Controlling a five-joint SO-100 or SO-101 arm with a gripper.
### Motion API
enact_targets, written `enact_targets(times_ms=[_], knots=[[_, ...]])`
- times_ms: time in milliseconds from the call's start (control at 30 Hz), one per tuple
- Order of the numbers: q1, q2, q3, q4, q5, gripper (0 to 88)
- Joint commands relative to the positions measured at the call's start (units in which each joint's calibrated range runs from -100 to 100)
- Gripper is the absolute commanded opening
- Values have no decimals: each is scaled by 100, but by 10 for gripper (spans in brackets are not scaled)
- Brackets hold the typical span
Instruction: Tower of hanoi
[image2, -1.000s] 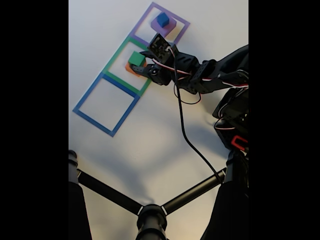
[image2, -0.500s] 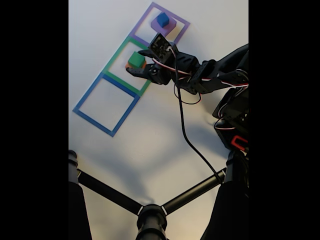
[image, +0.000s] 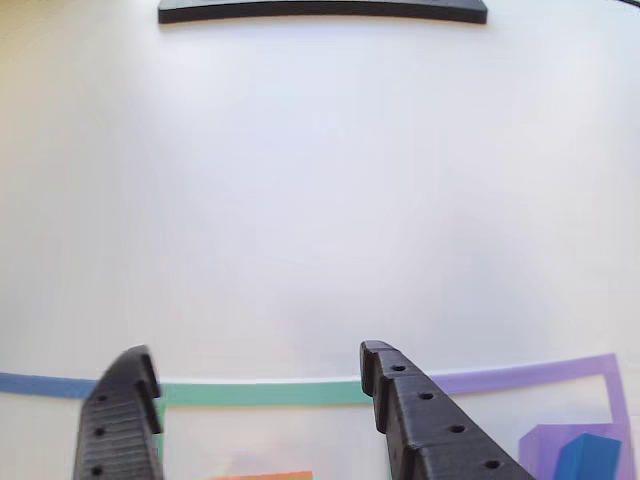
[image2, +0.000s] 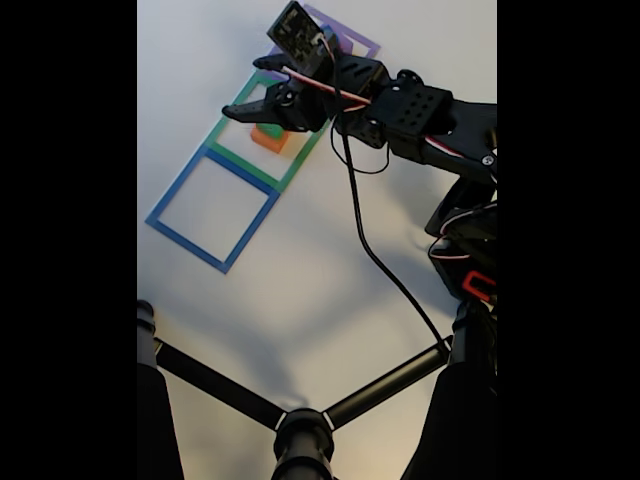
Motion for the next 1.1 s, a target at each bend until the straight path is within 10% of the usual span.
enact_targets(times_ms=[0, 567, 1067], knots=[[475, -661, -1336, 1920, 0, 0], [2747, 453, -7670, 8897, 0, 0], [4204, 557, -7034, 8250, 0, 38]])
